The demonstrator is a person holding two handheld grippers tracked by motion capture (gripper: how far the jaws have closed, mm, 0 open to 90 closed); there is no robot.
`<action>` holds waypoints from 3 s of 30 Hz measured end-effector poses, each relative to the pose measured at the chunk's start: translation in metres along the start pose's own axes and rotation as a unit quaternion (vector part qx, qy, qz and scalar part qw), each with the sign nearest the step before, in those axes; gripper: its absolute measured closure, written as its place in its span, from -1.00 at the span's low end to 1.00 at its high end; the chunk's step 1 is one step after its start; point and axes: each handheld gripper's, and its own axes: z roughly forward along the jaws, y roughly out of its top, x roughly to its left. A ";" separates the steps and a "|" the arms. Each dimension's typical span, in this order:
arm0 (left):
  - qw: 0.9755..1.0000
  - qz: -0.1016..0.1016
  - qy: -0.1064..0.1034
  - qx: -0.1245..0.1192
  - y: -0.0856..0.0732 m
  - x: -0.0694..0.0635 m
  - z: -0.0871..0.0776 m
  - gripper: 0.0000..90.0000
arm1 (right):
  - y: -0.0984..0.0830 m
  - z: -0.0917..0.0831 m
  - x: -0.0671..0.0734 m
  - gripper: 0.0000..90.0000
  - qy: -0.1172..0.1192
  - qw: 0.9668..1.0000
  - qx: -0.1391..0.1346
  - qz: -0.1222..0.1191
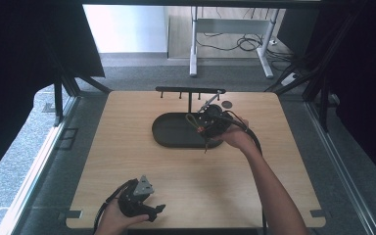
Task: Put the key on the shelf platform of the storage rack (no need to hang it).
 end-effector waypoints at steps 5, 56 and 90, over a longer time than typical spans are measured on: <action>1.000 0.001 -0.002 0.004 0.000 0.000 0.002 -0.58 | -0.003 0.002 -0.001 0.47 0.000 1.000 0.002 0.002; 0.999 0.008 -0.008 0.030 0.000 -0.005 0.011 -0.60 | 0.003 0.003 -0.010 0.48 -0.009 1.000 -0.013 0.021; 0.999 0.008 -0.009 0.030 0.000 -0.004 0.010 -0.60 | -0.002 0.024 -0.038 0.48 -0.011 0.998 0.000 0.065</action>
